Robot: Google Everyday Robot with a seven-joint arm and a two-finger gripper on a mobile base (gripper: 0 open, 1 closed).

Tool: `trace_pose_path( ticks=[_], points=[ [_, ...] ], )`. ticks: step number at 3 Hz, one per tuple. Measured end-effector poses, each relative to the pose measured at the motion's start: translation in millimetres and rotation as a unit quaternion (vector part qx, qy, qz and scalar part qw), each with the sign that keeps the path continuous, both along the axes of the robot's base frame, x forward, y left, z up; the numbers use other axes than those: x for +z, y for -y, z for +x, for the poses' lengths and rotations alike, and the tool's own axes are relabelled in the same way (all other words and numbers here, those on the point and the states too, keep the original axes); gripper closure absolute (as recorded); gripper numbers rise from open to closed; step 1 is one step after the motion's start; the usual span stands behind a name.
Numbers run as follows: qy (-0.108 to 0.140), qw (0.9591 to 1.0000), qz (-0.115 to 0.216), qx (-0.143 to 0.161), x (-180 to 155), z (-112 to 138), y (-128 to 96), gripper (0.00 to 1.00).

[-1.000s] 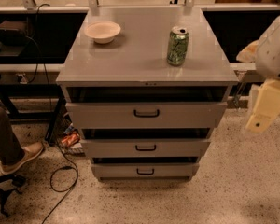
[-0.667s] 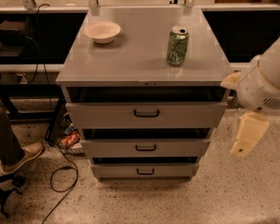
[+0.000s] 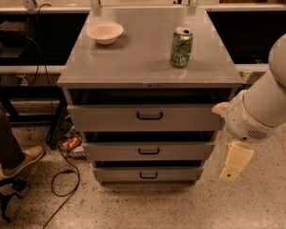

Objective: Open middle drawer

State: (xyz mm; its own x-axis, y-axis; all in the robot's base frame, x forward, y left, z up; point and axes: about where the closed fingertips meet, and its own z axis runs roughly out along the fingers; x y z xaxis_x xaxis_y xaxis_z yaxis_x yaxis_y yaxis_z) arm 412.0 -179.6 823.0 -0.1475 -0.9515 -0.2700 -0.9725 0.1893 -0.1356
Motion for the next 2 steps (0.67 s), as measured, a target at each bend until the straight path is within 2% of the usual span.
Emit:
trace_pose_path(
  ticks=[1, 2],
  points=[
    [0.009, 0.9998, -0.015, 0.003, -52.5, 9.5, -2.4, 0.00],
    [0.009, 0.9999, -0.008, 0.004, -117.0, 23.5, -6.9, 0.00]
  ],
)
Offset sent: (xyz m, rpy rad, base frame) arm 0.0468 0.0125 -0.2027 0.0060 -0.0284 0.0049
